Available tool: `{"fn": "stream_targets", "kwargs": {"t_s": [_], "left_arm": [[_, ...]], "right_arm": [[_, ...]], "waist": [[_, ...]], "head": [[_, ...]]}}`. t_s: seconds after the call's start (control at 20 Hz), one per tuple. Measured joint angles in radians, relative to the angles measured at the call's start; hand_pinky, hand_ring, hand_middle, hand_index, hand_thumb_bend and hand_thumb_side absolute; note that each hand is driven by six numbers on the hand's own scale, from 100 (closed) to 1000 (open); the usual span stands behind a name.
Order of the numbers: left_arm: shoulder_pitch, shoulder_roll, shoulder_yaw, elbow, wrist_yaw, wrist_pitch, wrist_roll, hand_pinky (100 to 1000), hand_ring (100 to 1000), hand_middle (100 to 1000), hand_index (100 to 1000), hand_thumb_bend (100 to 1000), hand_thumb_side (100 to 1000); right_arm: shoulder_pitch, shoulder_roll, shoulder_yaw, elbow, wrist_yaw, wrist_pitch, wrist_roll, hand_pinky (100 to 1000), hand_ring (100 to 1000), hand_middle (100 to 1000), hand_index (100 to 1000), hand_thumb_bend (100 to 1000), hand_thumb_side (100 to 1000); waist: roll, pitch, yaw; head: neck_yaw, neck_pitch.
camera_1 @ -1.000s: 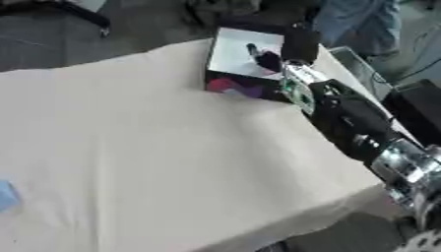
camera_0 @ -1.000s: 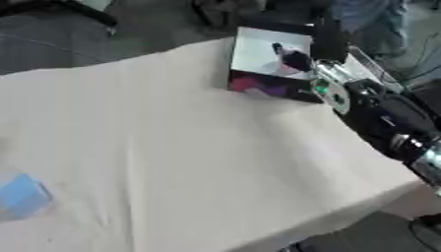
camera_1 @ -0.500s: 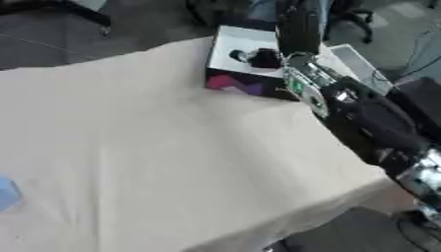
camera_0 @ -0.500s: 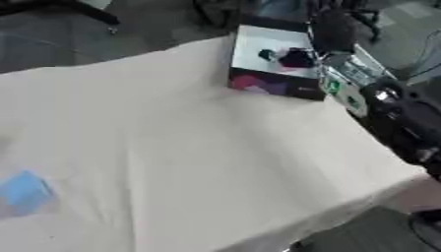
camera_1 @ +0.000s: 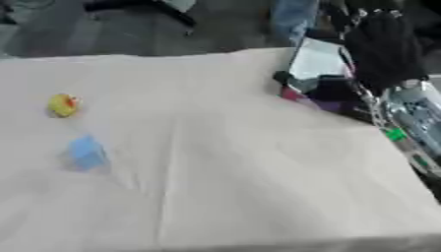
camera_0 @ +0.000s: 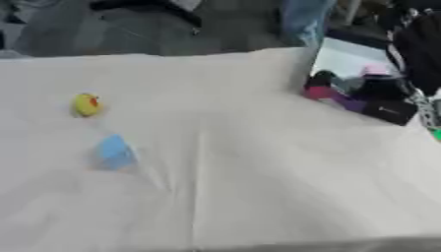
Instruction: Pick up the objects with one hand, pass them to the other hand, and then place them into the box on the other side of the table.
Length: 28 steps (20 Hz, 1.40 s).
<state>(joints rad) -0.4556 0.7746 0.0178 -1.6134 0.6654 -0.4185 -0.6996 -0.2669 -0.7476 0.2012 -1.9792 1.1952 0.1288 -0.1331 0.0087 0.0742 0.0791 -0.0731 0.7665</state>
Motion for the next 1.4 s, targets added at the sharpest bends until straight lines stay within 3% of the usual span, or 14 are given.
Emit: {"fn": "stream_targets", "kwargs": {"t_s": [0.3, 0.6, 0.85, 1.0, 1.15, 1.4], "left_arm": [[-0.080, 0.007, -0.105, 0.193, -0.238, -0.120, 0.120, 675, 667, 645, 840, 100, 480], [-0.164, -0.066, -0.149, 0.368, -0.447, -0.137, 0.137, 674, 670, 663, 855, 100, 618], [-0.188, -0.131, -0.167, 0.441, -0.563, -0.138, 0.138, 678, 677, 683, 865, 100, 699], [-0.196, -0.161, -0.174, 0.460, -0.608, -0.138, 0.138, 682, 681, 690, 871, 100, 669], [-0.209, -0.182, -0.190, 0.459, -0.652, -0.139, 0.138, 685, 686, 698, 880, 176, 553], [-0.222, -0.207, -0.204, 0.456, -0.729, -0.139, 0.139, 688, 689, 702, 887, 259, 441]], "right_arm": [[-0.033, 0.025, 0.056, 0.000, -0.056, -0.115, 0.014, 779, 790, 1000, 856, 667, 1000], [-0.053, 0.031, 0.090, -0.001, -0.103, -0.184, 0.040, 798, 787, 1000, 856, 657, 1000], [-0.060, 0.032, 0.097, -0.001, -0.120, -0.210, 0.055, 793, 773, 1000, 853, 661, 1000], [-0.065, 0.033, 0.103, -0.001, -0.130, -0.219, 0.064, 780, 768, 1000, 852, 666, 1000], [-0.067, 0.034, 0.109, -0.002, -0.139, -0.228, 0.073, 774, 767, 1000, 851, 669, 1000], [-0.067, 0.035, 0.114, -0.002, -0.150, -0.237, 0.082, 769, 757, 1000, 843, 674, 1000]], "waist": [[-0.012, -0.019, -0.030], [-0.023, -0.025, -0.051], [-0.025, -0.024, -0.060], [-0.025, -0.024, -0.061], [-0.025, -0.024, -0.066], [-0.025, -0.024, -0.068]], "head": [[0.032, 0.002], [0.029, 0.005], [0.026, 0.005], [0.025, 0.005], [0.022, 0.005], [0.019, 0.005]]}}
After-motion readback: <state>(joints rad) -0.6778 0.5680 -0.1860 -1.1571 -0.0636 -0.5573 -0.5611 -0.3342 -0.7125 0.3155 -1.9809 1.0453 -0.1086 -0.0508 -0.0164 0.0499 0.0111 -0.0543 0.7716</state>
